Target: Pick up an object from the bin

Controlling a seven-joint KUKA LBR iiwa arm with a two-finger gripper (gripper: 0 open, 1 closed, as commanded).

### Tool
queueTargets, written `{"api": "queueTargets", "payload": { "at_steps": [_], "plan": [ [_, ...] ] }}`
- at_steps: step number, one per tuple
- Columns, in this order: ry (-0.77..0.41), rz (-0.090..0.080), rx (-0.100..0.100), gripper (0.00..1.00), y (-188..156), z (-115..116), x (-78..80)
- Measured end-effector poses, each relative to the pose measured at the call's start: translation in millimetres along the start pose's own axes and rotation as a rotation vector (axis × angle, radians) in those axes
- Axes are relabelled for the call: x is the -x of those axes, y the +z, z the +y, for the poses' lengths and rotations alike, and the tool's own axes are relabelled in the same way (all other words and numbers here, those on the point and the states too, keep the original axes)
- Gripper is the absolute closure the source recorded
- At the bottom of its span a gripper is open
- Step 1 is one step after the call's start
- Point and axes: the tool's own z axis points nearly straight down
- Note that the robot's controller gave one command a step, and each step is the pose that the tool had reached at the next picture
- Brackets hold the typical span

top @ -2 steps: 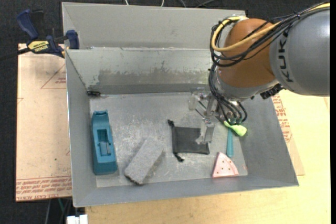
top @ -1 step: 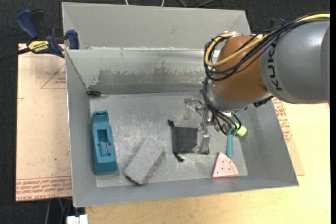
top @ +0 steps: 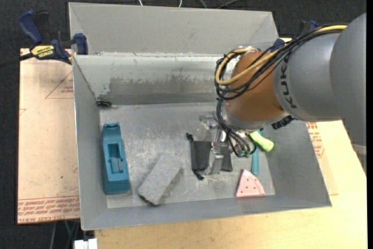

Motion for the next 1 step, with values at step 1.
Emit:
{"api": "queueTargets", "payload": {
  "at_steps": [1],
  "plan": [
    [0.331,0.005,-0.001,1.00,4.0,-1.6,16.6]
  ]
}}
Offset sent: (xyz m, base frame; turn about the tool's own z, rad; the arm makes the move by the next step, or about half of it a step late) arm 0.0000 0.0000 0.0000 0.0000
